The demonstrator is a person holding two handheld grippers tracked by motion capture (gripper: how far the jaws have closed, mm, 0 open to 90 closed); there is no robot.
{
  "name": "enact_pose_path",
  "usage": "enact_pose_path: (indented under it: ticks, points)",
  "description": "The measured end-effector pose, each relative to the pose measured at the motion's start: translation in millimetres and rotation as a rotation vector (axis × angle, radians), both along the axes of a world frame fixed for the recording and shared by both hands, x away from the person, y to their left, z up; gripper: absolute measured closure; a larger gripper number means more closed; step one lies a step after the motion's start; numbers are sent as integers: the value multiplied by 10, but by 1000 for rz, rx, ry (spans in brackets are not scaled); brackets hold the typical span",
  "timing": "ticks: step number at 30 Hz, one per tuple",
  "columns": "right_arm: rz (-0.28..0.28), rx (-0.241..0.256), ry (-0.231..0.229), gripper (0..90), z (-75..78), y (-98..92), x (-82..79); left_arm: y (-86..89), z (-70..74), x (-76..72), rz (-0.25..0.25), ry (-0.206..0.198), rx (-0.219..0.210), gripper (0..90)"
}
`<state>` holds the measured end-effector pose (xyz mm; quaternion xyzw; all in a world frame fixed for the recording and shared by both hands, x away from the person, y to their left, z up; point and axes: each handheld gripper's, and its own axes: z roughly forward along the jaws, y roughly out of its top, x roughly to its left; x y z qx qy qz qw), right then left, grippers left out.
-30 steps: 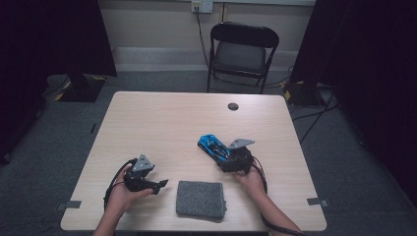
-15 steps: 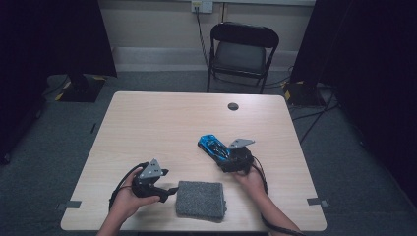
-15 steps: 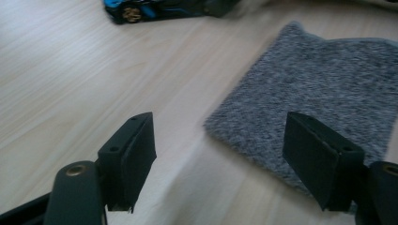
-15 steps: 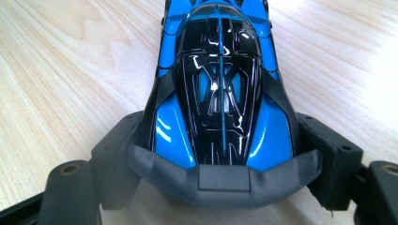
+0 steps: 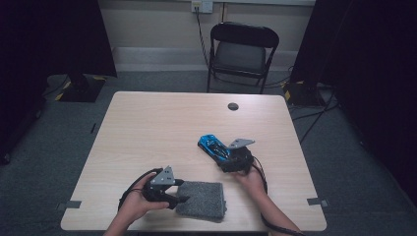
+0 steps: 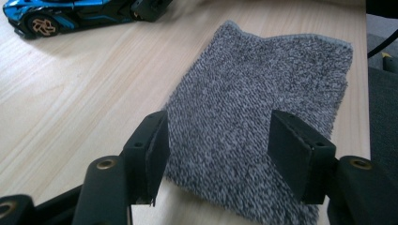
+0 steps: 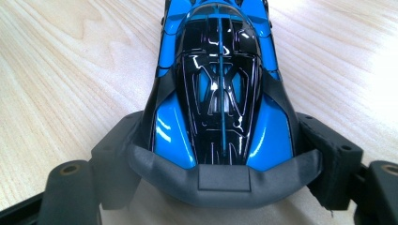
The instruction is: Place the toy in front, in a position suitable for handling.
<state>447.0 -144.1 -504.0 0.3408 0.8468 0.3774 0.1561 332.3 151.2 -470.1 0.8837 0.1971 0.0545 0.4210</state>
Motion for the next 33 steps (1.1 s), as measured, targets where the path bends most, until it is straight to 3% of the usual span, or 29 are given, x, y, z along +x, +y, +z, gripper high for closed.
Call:
enact_pose_path:
  ticks: [7,10,15,23,26,33]
  points:
    - [0,0,1,240,0,-1,0,-85,-83,-2,-53,-7,18,388]
    - [0,0,1,239,0,-1,0,-100,-106,6,-51,-11,36,374]
    - [0,0,1,239,0,-1,0,-94,-73,1,-27,-10,9,366]
    - [0,0,1,239,0,-1,0,-88,-103,-58,-34,12,65,370]
    - [0,1,2,239,1,-1,0,-73,-129,-43,-17,26,78,354]
    - [0,0,2,239,1,-1,-1,16,-150,93,84,34,107,329]
